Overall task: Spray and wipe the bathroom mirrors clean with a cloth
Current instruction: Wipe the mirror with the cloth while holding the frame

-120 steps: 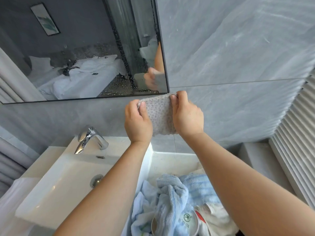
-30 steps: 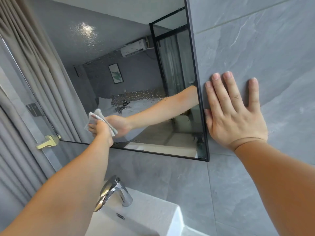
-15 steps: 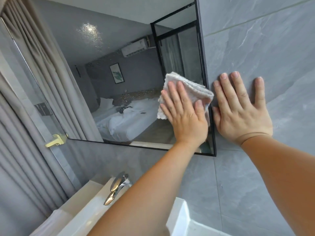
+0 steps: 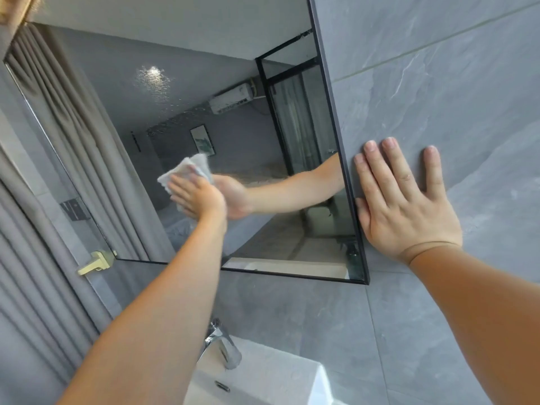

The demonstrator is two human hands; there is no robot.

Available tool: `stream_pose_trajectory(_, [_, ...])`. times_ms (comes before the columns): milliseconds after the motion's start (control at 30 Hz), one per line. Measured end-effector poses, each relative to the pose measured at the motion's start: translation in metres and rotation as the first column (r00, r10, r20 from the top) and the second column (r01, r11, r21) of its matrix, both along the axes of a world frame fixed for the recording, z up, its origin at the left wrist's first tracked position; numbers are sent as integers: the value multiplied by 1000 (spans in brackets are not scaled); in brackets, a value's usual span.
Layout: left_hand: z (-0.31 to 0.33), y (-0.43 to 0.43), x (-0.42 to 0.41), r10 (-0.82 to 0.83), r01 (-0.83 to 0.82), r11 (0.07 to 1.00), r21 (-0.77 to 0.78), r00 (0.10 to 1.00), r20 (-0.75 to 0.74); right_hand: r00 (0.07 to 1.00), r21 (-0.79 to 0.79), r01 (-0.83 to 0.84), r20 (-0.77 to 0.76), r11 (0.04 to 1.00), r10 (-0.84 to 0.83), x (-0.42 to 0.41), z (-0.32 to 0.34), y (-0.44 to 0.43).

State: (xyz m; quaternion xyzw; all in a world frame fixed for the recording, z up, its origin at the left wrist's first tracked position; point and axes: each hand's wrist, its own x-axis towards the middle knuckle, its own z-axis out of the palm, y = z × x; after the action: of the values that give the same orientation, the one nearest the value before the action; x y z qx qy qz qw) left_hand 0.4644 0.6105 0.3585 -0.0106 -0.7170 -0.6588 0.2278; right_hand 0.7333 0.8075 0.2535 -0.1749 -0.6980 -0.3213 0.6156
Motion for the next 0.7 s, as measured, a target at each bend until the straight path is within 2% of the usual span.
stream_pose_trajectory(67, [-23, 27, 56, -46, 12, 989, -149, 973, -228, 1000, -4, -2, 2, 1000, 2, 0, 0, -1])
stream_pose_trajectory(133, [-49, 56, 116, -199, 25, 936, -352, 862, -467, 1000, -17, -9, 7, 1000, 9, 0, 0, -1])
stream_pose_trajectory(167, [-59, 68, 143, -299, 26, 890, -456, 787, -539, 1000, -32, -16, 13, 999, 16, 1, 0, -1])
stream_pose_trajectory(200, [-64, 77, 162, -373, 27, 852, -522, 730, -572, 999, -44, -23, 24, 999, 24, 1, 0, -2])
stream_pose_trajectory(267, [-61, 81, 176, -421, 4, 821, -571, 679, -601, 998, -63, -34, 43, 997, 36, 3, 0, -2])
stream_pose_trajectory(367, [-36, 69, 143, -374, -77, 823, -562, 673, -639, 999, -66, -22, 41, 998, 25, 2, 1, -3])
stream_pose_trajectory(433, [-4, 50, 98, -238, -55, 891, -451, 788, -567, 999, -61, -6, 31, 998, 8, 2, 1, -3])
stream_pose_trajectory(500, [34, 22, 45, -115, 19, 964, -264, 928, -353, 1000, -39, 3, 23, 999, -2, 2, 1, -2])
stream_pose_trajectory(533, [51, 6, 19, -84, 48, 986, -161, 970, -227, 1000, -29, 6, 17, 1000, -5, 1, 1, -2])
stream_pose_trajectory(600, [73, -18, -20, -67, 67, 998, -3, 997, -32, 1000, -17, 3, 6, 1000, -3, 1, 0, -1])
stream_pose_trajectory(700, [85, -24, -37, -35, 25, 990, 141, 997, 66, 1000, 0, 21, 0, 1000, -21, 0, 0, -1])
